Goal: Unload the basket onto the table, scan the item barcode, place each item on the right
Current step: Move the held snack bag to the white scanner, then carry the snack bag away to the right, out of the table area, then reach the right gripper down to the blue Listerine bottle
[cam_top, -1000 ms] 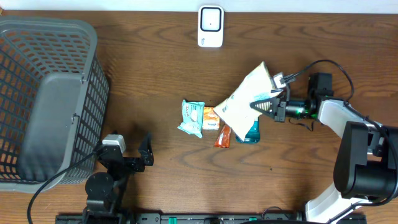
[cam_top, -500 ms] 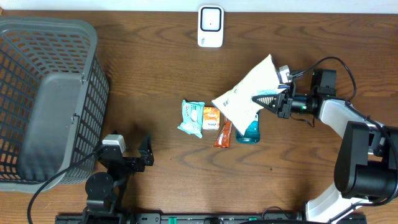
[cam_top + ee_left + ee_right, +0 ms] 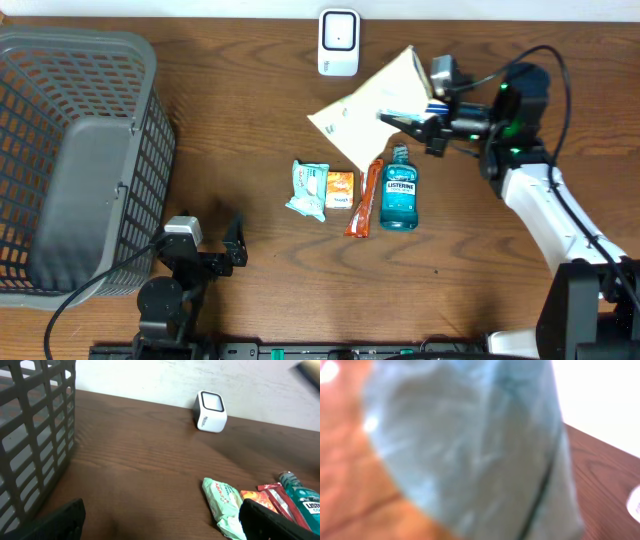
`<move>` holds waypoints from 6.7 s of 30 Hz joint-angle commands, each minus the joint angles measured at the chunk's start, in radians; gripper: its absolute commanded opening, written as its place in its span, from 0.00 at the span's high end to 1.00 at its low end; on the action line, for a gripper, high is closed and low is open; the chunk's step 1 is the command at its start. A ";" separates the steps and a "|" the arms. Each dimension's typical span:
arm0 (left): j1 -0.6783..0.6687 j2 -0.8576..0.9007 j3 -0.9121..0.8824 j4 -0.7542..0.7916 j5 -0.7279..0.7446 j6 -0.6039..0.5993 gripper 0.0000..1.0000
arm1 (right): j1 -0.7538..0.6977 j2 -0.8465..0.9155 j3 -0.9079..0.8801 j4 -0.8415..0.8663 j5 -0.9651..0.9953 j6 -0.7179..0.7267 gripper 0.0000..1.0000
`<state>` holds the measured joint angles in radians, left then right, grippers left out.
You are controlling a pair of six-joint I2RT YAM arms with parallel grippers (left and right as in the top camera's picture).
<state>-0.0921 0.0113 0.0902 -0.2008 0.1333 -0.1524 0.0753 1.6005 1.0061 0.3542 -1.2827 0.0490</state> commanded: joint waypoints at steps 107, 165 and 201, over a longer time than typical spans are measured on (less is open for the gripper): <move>0.005 -0.001 -0.025 -0.006 0.016 0.014 0.02 | -0.768 0.348 0.622 -1.046 1.538 0.251 0.01; 0.005 -0.001 -0.025 -0.006 0.016 0.014 0.02 | 0.428 0.478 0.371 -1.369 1.651 0.518 0.21; 0.005 -0.001 -0.025 -0.006 0.016 0.014 0.02 | 0.427 0.477 0.317 -1.256 1.242 0.076 0.74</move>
<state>-0.0921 0.0113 0.0902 -0.2008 0.1333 -0.1524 0.4957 2.0277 1.3510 -0.8978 0.0803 0.2173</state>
